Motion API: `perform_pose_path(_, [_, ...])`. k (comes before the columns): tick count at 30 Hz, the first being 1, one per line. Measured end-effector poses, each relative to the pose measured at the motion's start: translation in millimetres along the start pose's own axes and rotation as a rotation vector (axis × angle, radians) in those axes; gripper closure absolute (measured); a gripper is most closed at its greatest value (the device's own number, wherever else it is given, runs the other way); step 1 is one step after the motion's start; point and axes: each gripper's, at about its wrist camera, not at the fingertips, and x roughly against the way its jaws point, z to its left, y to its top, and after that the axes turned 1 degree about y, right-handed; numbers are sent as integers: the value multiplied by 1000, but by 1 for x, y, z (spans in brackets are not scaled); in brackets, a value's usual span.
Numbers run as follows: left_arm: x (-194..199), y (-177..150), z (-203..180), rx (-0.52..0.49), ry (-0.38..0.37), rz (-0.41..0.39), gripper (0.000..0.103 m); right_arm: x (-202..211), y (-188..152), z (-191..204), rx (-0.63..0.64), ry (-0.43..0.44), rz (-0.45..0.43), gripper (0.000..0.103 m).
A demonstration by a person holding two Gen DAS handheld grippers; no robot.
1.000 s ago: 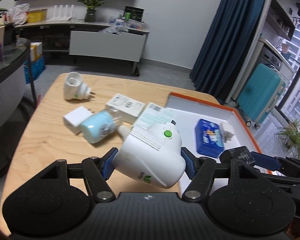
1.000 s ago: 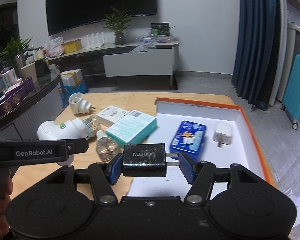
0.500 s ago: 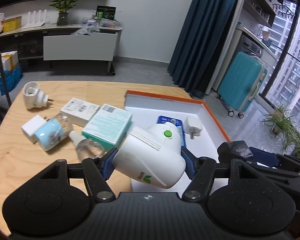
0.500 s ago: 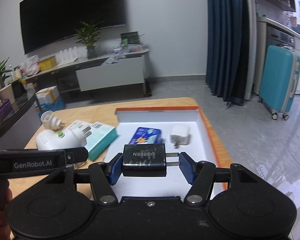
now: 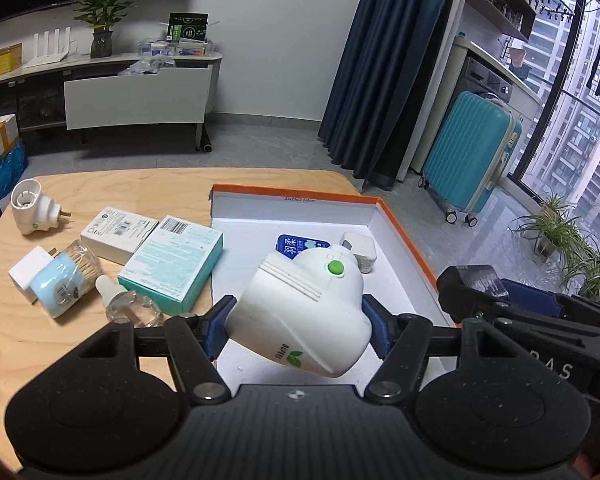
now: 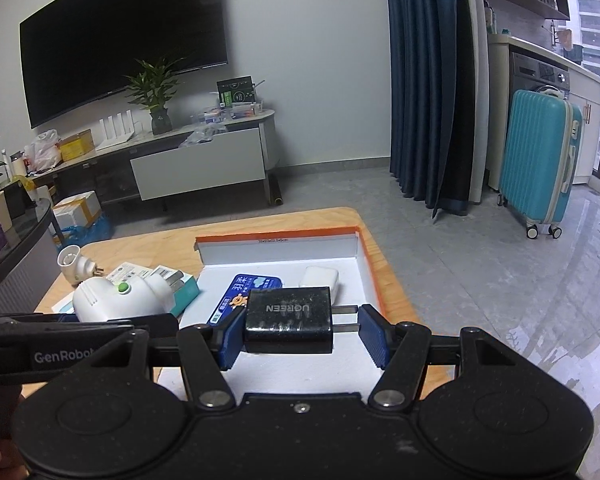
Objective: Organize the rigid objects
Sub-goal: 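Carry the white diffuser and black charger over the white box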
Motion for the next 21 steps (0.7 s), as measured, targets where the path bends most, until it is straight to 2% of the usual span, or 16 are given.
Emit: perform_pose_path(21, [-15, 14, -10, -11, 34, 0, 36, -22, 17, -4, 22, -1, 15, 30])
